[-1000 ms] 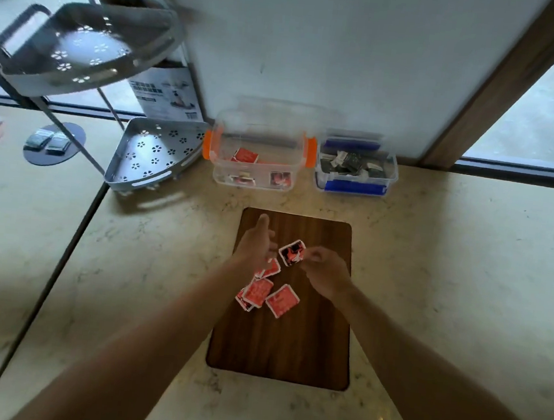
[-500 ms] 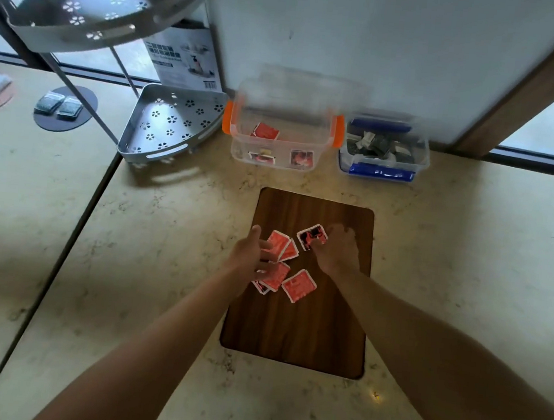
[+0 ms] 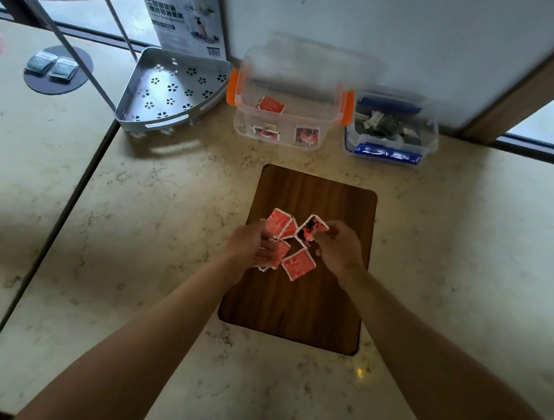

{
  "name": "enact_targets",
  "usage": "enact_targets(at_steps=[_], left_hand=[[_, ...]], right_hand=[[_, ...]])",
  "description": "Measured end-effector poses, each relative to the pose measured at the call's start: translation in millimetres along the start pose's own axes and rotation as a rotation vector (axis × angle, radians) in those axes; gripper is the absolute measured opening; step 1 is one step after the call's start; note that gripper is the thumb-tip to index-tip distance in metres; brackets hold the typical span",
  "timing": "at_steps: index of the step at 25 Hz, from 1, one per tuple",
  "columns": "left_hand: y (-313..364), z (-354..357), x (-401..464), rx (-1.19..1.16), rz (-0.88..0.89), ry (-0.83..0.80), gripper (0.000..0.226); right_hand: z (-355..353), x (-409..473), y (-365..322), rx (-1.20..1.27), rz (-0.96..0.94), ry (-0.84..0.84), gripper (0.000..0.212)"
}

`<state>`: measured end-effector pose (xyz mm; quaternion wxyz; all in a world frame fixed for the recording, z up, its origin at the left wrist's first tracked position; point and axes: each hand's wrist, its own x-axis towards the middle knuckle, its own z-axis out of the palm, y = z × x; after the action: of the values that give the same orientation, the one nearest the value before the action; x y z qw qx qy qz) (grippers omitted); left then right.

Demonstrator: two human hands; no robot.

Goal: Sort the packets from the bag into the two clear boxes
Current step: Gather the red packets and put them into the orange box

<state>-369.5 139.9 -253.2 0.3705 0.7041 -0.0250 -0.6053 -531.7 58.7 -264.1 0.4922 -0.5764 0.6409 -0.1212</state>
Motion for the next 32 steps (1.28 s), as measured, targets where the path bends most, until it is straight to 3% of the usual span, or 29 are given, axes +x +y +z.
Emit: enact_targets(at_steps=[6, 10, 15, 20, 25, 29, 32], left_hand=[[-36.8, 2.1, -20.3, -0.159, -0.072, -0.225, 0.035], [-63.9, -5.0, -25.0, -0.149, -0.138, -0.116, 0.03], [-75.5, -21.5, -26.6, -0.276, -0.168, -0.109, 0.032], [-76.9, -29.1, -26.4, -0.305, -0.192, -0.101, 0.036], [-77.1, -30.4, -26.3, -0.302, -0.21, -0.124, 0.033], [-72.9, -23.9, -28.3, -0.348, -0.199, -0.159, 0.036], [-69.8, -18.7, -29.0, -0.356, -0.17, -0.179, 0.035]], right_hand=[[14.5, -59.2, 28.2, -0.038, -0.128, -0.38, 0.019], [24.5, -71.2, 38.4, -0.191, -0.115, -0.182, 0.035], [25.0, -53.7, 44.3, -0.369, -0.074, 0.056, 0.048], [36.4, -47.0, 40.5, -0.567, -0.151, 0.051, 0.049], [34.3, -54.7, 35.3, -0.316, -0.13, 0.014, 0.024], [40.7, -73.9, 35.9, -0.326, -0.359, -0.065, 0.016], [44.3, -84.7, 38.4, -0.368, -0.512, -0.225, 0.015]])
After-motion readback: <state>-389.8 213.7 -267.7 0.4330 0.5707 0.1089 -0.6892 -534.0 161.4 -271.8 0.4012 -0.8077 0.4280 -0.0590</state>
